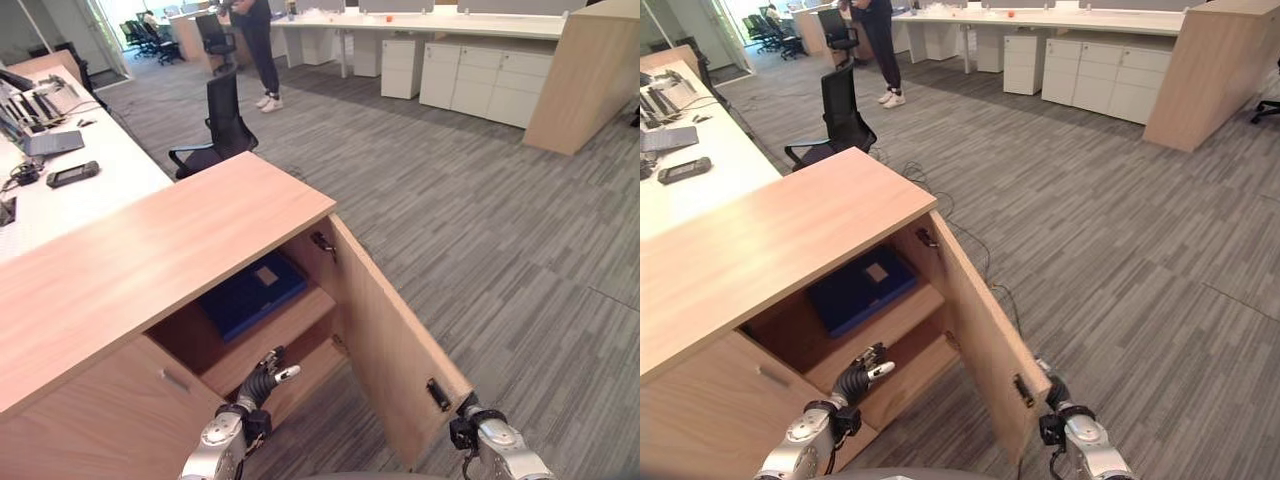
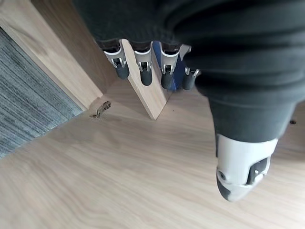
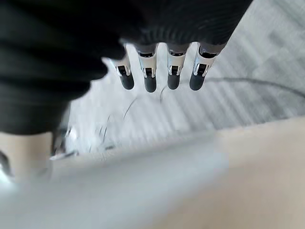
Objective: Put the empty folder in the office cabinet
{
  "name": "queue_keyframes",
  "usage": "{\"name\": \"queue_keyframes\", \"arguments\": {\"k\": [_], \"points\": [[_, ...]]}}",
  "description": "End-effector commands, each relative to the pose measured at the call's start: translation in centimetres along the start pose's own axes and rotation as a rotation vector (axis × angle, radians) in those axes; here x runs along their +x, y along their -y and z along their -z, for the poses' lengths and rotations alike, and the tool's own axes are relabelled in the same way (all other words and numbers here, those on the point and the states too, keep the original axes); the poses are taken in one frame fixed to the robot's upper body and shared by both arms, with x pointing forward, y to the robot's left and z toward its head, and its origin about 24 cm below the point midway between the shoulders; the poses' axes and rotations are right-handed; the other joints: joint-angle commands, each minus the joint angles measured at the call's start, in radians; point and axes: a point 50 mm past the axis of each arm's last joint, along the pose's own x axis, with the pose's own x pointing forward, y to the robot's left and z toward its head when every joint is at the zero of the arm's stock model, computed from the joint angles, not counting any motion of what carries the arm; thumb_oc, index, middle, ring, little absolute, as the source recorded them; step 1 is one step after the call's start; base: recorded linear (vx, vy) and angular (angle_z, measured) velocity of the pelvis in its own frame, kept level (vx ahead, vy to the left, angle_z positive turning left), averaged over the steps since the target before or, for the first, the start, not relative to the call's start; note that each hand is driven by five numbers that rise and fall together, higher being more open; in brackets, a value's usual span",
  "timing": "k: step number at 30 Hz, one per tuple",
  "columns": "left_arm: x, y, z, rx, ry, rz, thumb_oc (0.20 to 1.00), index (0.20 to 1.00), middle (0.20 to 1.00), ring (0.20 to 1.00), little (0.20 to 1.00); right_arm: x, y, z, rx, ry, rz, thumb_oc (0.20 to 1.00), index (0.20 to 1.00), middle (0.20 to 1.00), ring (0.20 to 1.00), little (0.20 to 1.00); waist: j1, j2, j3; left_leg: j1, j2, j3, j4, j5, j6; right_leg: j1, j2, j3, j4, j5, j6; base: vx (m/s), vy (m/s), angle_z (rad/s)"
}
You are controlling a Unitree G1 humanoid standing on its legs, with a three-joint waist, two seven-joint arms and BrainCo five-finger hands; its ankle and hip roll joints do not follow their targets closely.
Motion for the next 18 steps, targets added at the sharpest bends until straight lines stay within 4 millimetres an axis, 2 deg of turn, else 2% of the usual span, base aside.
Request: {"name": "queue_keyframes", "arguments": {"k": [1, 6, 9, 10, 11, 12, 13, 14, 15, 16, 17, 18], "points": [[0.4, -1.9, -2.6, 0.088, 0.098, -0.041, 1.0, 1.0, 1.0, 1.0, 1.0, 2.0, -3.1, -5.0, -0.032, 0.191, -0.113, 1.0, 1.0, 1.0, 1.0, 1.0, 0.021, -0.103, 0.024, 0.011, -0.004, 0.039, 0.014, -0.022, -0.046, 0.043, -0.108, 0.122, 0.017, -0.084, 0.102, -0.03, -0.03, 0.05], [0.0, -2.5, -1.9, 0.077, 0.079, -0.079, 1.0, 1.0, 1.0, 1.0, 1.0, 2.1, -5.6, -6.9, -0.048, 0.265, -0.222, 1.0, 1.0, 1.0, 1.0, 1.0, 0.048, -0.101, 0.037, -0.014, 0.003, 0.016, 0.019, -0.001, -0.061, 0.036, -0.098, 0.103, 0.013, -0.086, 0.097, -0.06, -0.027, 0.08], [0.2, -2.4, -2.2, 0.068, 0.085, -0.083, 1.0, 1.0, 1.0, 1.0, 1.0, 2.4, -6.0, -8.6, -0.061, 0.318, -0.242, 1.0, 1.0, 1.0, 1.0, 1.0, 0.079, -0.102, 0.065, -0.073, -0.002, 0.006, 0.037, 0.027, -0.081, 0.027, -0.107, 0.062, 0.006, -0.086, 0.1, -0.16, -0.005, 0.37], [0.3, -2.3, -2.4, 0.068, 0.092, -0.082, 1.0, 1.0, 1.0, 1.0, 1.0, 2.5, -6.0, -9.7, -0.072, 0.352, -0.242, 1.0, 1.0, 1.0, 1.0, 1.0, 0.095, -0.108, 0.084, -0.121, 0.011, 0.039, 0.086, 0.032, -0.096, 0.031, -0.12, 0.025, 0.004, -0.088, 0.102, -0.18, 0.027, 0.78], [0.5, -2.1, -2.5, 0.068, 0.095, -0.074, 1.0, 1.0, 1.0, 1.0, 1.0, 2.6, -5.8, -10.6, -0.086, 0.38, -0.235, 1.0, 1.0, 1.0, 1.0, 1.0, 0.095, -0.113, 0.097, -0.155, 0.027, 0.106, 0.131, 0.036, -0.098, 0.03, -0.133, -0.001, 0.005, -0.083, 0.104, -0.15, 0.035, 1.03], [0.5, -2.1, -2.6, 0.068, 0.096, -0.073, 1.0, 1.0, 1.0, 1.0, 1.0, 2.6, -5.7, -10.6, -0.086, 0.381, -0.235, 1.0, 1.0, 1.0, 1.0, 1.0, 0.094, -0.112, 0.095, -0.162, 0.026, 0.105, 0.133, 0.039, -0.097, 0.026, -0.134, -0.002, 0.004, -0.078, 0.105, -0.13, 0.066, 1.24], [0.7, -1.8, -2.7, 0.069, 0.098, -0.064, 1.0, 1.0, 1.0, 1.0, 1.0, 2.6, -5.5, -11.3, -0.101, 0.401, -0.223, 1.0, 1.0, 1.0, 1.0, 1.0, 0.083, -0.12, 0.099, -0.171, 0.061, 0.214, 0.171, 0.033, -0.084, 0.021, -0.149, -0.031, 0.007, -0.073, 0.108, -0.13, 0.074, 1.46], [0.8, -1.7, -2.8, 0.07, 0.095, -0.049, 1.0, 1.0, 1.0, 1.0, 1.0, 2.9, -5.1, -12.2, -0.114, 0.418, -0.196, 1.0, 1.0, 1.0, 1.0, 1.0, 0.056, -0.13, 0.096, -0.15, 0.15, 0.446, 0.239, 0.019, -0.072, 0.021, -0.165, -0.09, 0.012, -0.075, 0.102, -0.12, 0.067, 1.29], [0.8, -1.7, -2.8, 0.07, 0.095, -0.05, 1.0, 1.0, 1.0, 1.0, 1.0, 2.9, -5.1, -12.3, -0.115, 0.418, -0.196, 1.0, 1.0, 1.0, 1.0, 1.0, 0.058, -0.129, 0.097, -0.15, 0.153, 0.448, 0.243, 0.016, -0.072, 0.021, -0.164, -0.087, 0.012, -0.075, 0.101, -0.1, 0.042, 1.0], [0.7, -1.7, -2.8, 0.07, 0.094, -0.044, 1.0, 1.0, 1.0, 1.0, 1.0, 3.0, -4.9, -12.5, -0.117, 0.418, -0.181, 1.0, 1.0, 1.0, 1.0, 1.0, 0.059, -0.129, 0.093, -0.149, 0.176, 0.49, 0.28, 0.01, -0.073, 0.029, -0.165, -0.11, 0.012, -0.076, 0.094, -0.03, 0.036, 0.85], [0.6, -1.8, -2.6, 0.075, 0.084, -0.044, 1.0, 1.0, 1.0, 1.0, 1.0, 3.0, -4.6, -12.6, -0.119, 0.417, -0.168, 1.0, 1.0, 1.0, 1.0, 1.0, 0.062, -0.131, 0.09, -0.148, 0.183, 0.498, 0.31, 0.007, -0.077, 0.037, -0.169, -0.128, 0.014, -0.074, 0.088, 0.01, 0.045, 0.91], [0.4, -2.0, -2.4, 0.078, 0.074, -0.041, 1.0, 1.0, 1.0, 1.0, 1.0, 3.0, -4.4, -12.6, -0.116, 0.417, -0.161, 1.0, 1.0, 1.0, 1.0, 1.0, 0.065, -0.131, 0.082, -0.128, 0.177, 0.476, 0.315, -0.035, -0.091, 0.054, -0.17, -0.133, 0.013, -0.088, 0.087, 0.09, 0.126, 1.21]]}}
